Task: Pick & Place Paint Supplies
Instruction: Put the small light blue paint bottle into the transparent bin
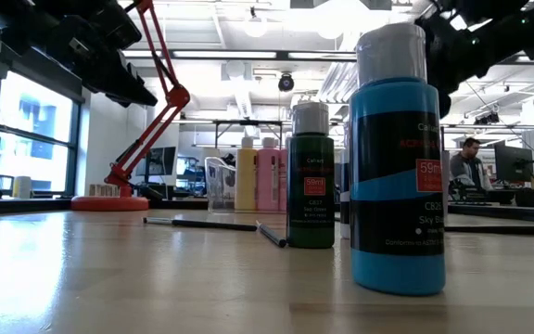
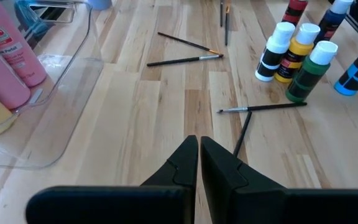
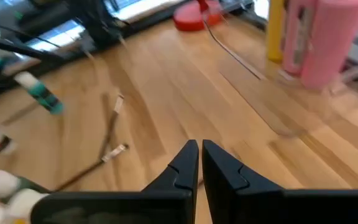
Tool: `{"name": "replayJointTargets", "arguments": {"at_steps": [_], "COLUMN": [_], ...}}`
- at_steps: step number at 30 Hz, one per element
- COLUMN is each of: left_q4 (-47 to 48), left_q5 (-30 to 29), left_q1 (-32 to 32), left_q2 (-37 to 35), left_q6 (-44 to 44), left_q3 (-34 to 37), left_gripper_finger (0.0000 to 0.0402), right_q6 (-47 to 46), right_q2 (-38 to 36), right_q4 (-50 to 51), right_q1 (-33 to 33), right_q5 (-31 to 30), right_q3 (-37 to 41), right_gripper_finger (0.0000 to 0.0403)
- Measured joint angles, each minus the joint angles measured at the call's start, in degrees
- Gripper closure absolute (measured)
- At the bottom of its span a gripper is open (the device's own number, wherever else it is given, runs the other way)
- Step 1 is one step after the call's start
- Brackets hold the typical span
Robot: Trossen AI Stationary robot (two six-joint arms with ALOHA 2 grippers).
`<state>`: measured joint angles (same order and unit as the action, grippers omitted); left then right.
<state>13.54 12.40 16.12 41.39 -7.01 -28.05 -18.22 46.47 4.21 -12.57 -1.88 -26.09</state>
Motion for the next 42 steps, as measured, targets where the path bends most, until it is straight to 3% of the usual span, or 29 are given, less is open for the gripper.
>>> {"name": "replayJointTargets", "arguments": {"at_steps": [42], "left_q4": [-1.1], "left_q5": [0.0], "left_q1": [0.0], "left_q2": [0.0], "left_q6": [-0.2], "left_q3": [0.0], "left_gripper_finger": [0.0385], "right_q6": [2.0], "right_q2": [1.0], "right_q4": [-2.3], "right_q1": [-0.1], "right_q5": [-1.0], "right_q3": [0.0], "right_gripper_finger": [0.0395]}}
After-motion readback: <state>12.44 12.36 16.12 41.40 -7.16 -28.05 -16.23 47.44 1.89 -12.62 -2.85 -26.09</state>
